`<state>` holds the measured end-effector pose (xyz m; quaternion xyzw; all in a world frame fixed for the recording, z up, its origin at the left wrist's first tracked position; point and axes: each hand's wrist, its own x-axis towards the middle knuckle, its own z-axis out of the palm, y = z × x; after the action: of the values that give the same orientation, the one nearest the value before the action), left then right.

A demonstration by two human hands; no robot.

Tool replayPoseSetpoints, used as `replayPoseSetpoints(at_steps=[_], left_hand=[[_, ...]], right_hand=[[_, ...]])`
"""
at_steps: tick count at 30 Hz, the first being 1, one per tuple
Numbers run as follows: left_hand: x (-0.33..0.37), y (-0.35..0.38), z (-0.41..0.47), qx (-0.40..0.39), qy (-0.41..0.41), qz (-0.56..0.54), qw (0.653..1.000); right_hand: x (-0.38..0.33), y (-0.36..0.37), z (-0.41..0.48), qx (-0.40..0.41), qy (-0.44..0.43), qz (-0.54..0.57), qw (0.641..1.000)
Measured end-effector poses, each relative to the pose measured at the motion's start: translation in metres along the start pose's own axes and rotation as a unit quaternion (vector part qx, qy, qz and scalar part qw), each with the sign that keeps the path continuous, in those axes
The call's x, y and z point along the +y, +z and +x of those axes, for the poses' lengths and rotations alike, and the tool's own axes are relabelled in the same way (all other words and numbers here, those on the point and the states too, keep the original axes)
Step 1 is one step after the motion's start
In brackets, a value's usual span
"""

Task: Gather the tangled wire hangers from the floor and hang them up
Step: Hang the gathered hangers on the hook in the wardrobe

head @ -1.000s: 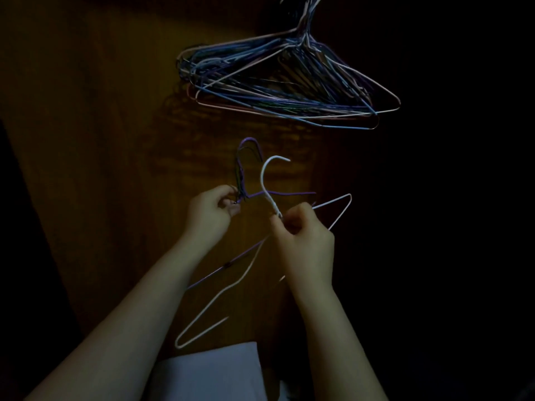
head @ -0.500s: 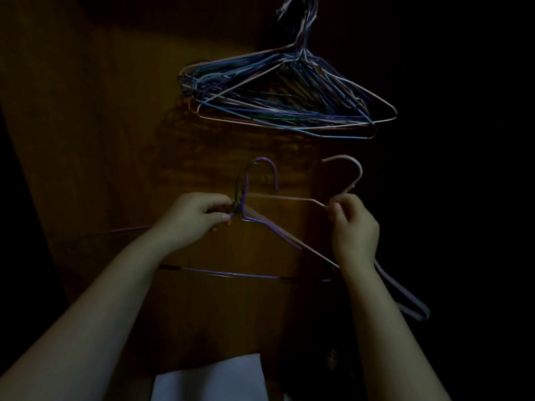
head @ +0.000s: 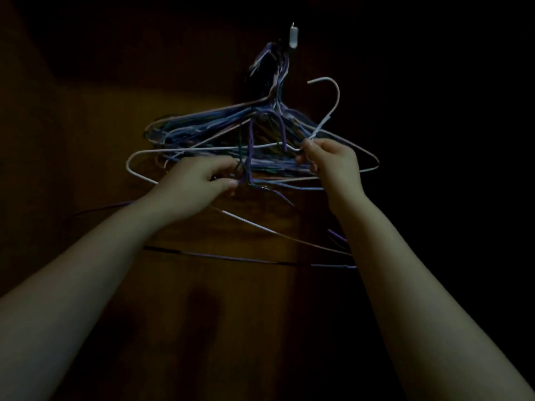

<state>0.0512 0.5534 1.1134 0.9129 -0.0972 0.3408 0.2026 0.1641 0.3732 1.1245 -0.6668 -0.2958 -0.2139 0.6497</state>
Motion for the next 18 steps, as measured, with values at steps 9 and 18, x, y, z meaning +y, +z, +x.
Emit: replayPoseSetpoints(at_steps=[9, 18], left_hand=[[0.006, -0.014, 0.068, 0.055, -0.009, -0.005, 0.998], [-0.010, -0.017, 0.088, 0.079, -0.050, -0.012, 0.996]], right_hand=[[-0.033, 0.011, 0.100, -0.002, -0.014, 0.013, 1.000], [-0.031, 0.031, 0.145, -0.001, 0.064, 0.015, 0.998]])
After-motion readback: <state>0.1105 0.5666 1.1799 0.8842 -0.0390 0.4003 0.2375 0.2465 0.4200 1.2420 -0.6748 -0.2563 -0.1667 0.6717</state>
